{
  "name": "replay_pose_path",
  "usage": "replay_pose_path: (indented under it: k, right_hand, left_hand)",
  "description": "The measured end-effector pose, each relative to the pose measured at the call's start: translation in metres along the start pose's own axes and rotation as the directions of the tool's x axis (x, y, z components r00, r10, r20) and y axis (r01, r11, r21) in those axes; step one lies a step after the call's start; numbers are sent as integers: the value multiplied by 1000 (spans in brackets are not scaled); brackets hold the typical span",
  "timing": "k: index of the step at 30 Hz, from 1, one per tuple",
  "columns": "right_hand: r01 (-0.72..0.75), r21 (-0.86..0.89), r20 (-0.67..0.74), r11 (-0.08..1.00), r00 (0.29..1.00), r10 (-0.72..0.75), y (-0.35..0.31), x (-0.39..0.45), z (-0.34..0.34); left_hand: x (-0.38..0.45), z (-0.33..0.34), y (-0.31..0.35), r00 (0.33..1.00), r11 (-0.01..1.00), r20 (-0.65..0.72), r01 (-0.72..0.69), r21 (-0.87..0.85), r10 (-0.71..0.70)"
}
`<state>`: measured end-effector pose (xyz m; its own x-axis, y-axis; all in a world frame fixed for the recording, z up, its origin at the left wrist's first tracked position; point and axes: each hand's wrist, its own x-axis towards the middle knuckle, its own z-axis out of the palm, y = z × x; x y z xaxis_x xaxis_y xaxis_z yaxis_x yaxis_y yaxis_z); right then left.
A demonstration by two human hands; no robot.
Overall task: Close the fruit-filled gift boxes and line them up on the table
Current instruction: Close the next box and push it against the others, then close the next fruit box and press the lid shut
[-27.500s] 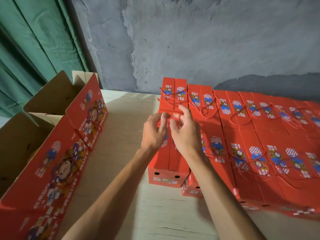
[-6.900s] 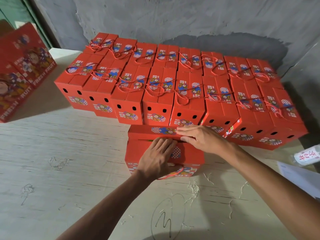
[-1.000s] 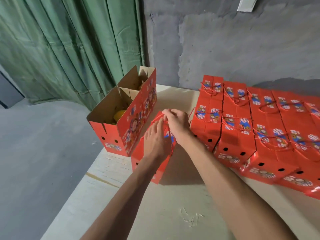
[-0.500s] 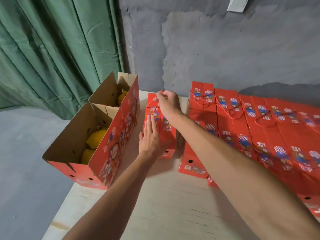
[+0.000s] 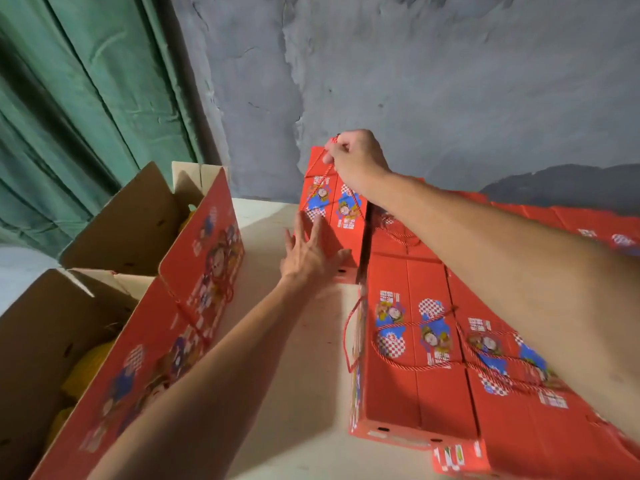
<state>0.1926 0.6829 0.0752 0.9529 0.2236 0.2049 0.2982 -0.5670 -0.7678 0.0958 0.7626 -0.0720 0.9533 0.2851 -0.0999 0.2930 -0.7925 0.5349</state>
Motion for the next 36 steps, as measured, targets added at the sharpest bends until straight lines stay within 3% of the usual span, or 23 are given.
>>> replay_pose_path:
  k: [3, 5, 8, 13, 15, 17, 22, 25, 28, 30, 33, 36]
  right_hand:
    - [-72, 47, -50, 996, 996, 74, 24, 16, 0]
    - [-99, 59, -6, 993, 995, 99, 37, 18, 3]
    - [-108, -67, 91, 992, 989, 114, 51, 13, 15]
    - [-70, -333, 99, 940, 989, 109, 51, -14, 19]
    - [-67, -354, 97, 933, 989, 109, 44, -28, 22]
    - [-63, -233, 158, 970, 982, 102, 30, -51, 30]
    - [-138, 196, 214, 971, 972, 95, -18, -137, 66]
    - [-148, 281, 235, 948, 969, 81, -41, -192, 78]
    - [-158, 321, 330, 934, 943, 47, -67, -245, 84]
    - [-233, 338, 378, 912, 921, 95, -83, -275, 87]
    - [-416, 378, 432, 827, 869, 240, -105, -322, 90]
    - [-484, 366, 444, 795, 842, 308, -120, -372, 92]
  left_hand:
    - [34, 11, 4, 999, 999, -4, -47, 9, 47]
    - [55, 12, 8, 998, 997, 8, -68, 46, 68]
    - [74, 8, 14, 994, 981, 73, -92, 168, 81]
    - [64, -13, 13, 992, 982, 116, -71, 175, 51]
    - [47, -27, 13, 993, 986, 85, -88, 142, 76]
    - [18, -41, 15, 988, 983, 20, -156, 98, 154]
    - [-69, -86, 3, 986, 934, -33, -143, 328, 162]
    - [-131, -109, -23, 983, 873, -50, -132, 469, 176]
    - [-187, -127, -58, 971, 841, -164, -60, 538, 174]
    - [-220, -130, -79, 966, 822, -189, -38, 568, 175]
    - [-262, -130, -99, 984, 835, -167, 41, 548, 61]
    - [-295, -131, -108, 982, 869, -191, 108, 484, -16]
